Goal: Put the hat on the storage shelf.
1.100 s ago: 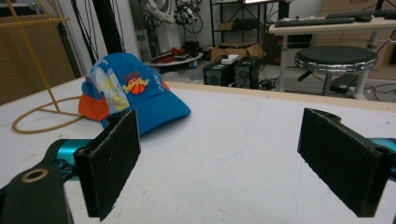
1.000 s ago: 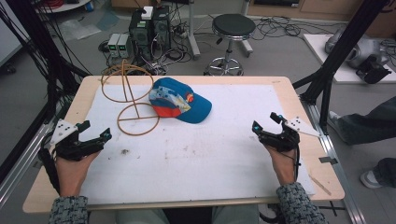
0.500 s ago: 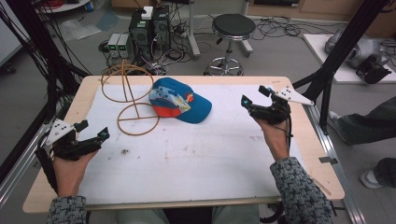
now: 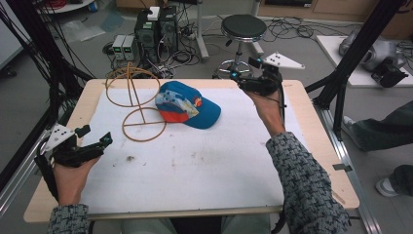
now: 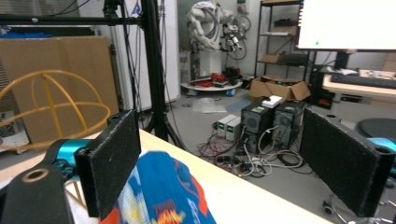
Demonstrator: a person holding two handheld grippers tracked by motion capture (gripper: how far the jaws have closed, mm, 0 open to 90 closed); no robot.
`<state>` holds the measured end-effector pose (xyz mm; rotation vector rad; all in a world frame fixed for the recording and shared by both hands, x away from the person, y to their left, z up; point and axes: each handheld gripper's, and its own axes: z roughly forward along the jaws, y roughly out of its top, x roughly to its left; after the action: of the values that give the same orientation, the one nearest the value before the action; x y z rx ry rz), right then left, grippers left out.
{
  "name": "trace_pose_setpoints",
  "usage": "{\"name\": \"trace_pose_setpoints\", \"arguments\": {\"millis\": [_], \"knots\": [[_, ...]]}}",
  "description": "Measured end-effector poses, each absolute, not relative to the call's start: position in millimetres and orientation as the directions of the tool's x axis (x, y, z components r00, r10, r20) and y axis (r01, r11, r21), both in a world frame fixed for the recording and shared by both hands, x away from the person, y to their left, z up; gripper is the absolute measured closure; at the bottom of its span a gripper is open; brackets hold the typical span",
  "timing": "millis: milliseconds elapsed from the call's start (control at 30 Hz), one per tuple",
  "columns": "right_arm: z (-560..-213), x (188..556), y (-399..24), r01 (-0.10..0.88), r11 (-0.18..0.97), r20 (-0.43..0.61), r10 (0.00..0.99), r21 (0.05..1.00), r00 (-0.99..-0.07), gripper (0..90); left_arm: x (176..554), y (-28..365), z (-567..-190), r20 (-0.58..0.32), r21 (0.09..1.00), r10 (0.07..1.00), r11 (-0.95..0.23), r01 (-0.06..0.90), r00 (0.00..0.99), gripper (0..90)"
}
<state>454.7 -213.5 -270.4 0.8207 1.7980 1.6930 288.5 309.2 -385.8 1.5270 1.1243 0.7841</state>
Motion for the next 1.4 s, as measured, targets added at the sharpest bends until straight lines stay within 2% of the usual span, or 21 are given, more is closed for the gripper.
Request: {"name": "trace_pose_setpoints", "arguments": {"millis": [167, 467, 667, 833, 1033, 1400], "knots": [[-258.9, 470.0, -186.1, 0.055, 0.051, 0.001, 0.726, 0.997, -0.688, 12.6, 288.2, 310.3, -384.6, -0.072, 0.966, 0.933, -0.023, 0.259, 0.352, 16.9], [-261.5, 496.2, -143.4, 0.074, 0.021, 0.037, 0.707, 0.997, -0.706, 14.0, 289.4, 312.1, -383.7, -0.086, 0.968, 0.930, -0.008, 0.252, 0.358, 16.9], [-275.6, 506.4, -121.8, 0.072, 0.044, 0.020, 0.711, 0.996, -0.703, 13.9, 287.9, 315.0, -381.0, -0.092, 0.970, 0.930, 0.003, 0.244, 0.355, 16.9], [-291.2, 516.0, -105.9, 0.104, 0.030, 0.052, 0.712, 0.994, -0.700, 14.0, 286.1, 318.9, -379.2, -0.097, 0.972, 0.932, 0.013, 0.235, 0.350, 16.9], [-311.4, 525.7, -83.7, 0.127, 0.088, 0.028, 0.703, 0.988, -0.710, 14.0, 285.8, 322.0, -379.3, -0.103, 0.973, 0.932, 0.021, 0.231, 0.347, 16.9], [-347.3, 536.8, -56.5, 0.221, 0.146, 0.060, 0.693, 0.964, -0.719, 15.2, 285.6, 322.8, -379.8, -0.108, 0.973, 0.932, 0.027, 0.230, 0.346, 17.0]]}}
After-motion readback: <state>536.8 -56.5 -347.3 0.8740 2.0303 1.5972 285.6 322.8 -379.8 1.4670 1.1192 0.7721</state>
